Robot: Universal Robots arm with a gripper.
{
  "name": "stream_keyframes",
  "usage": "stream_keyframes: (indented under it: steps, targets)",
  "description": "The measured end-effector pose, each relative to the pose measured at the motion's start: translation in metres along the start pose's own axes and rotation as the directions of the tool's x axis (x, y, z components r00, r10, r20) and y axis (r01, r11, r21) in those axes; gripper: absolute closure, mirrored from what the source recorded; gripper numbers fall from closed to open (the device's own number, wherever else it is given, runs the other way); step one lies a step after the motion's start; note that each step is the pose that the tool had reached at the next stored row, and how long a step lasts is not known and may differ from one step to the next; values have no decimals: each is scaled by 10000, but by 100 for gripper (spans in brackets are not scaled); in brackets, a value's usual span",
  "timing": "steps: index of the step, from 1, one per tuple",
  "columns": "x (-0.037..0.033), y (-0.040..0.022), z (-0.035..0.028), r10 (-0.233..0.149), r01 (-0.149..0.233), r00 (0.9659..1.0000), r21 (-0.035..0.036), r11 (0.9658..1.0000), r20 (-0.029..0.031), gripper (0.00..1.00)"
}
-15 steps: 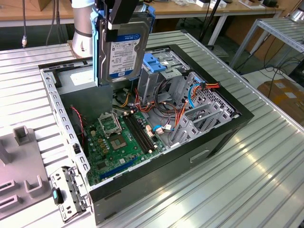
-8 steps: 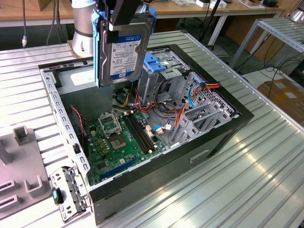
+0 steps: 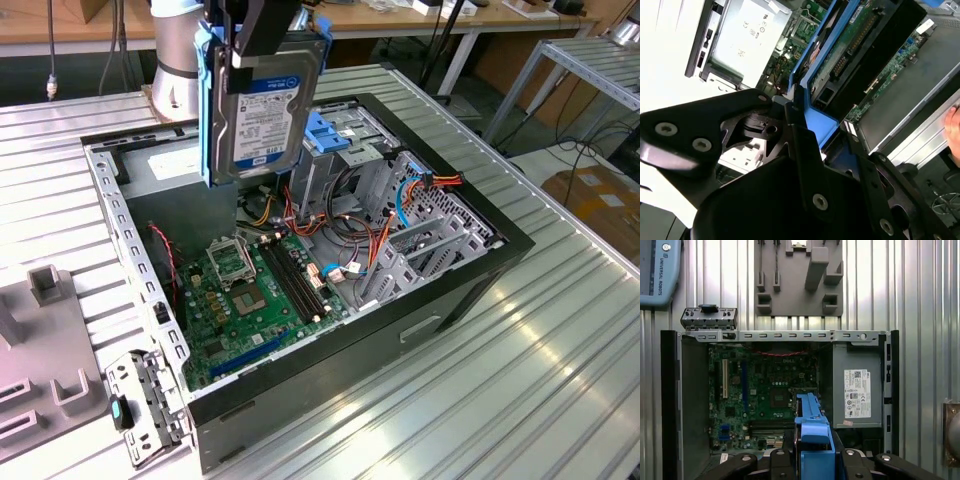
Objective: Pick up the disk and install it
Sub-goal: 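Insert the disk into the insertion slot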
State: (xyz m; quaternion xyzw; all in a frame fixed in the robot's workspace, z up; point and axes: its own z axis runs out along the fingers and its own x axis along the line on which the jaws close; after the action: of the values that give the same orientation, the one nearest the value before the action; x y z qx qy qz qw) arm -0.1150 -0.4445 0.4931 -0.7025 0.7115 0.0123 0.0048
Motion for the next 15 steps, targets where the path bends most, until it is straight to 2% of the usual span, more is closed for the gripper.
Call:
stream_keyframes:
  steps: [15]
  targets:
    - [68, -7, -1, 0, 0, 10000, 0, 10000, 0, 63]
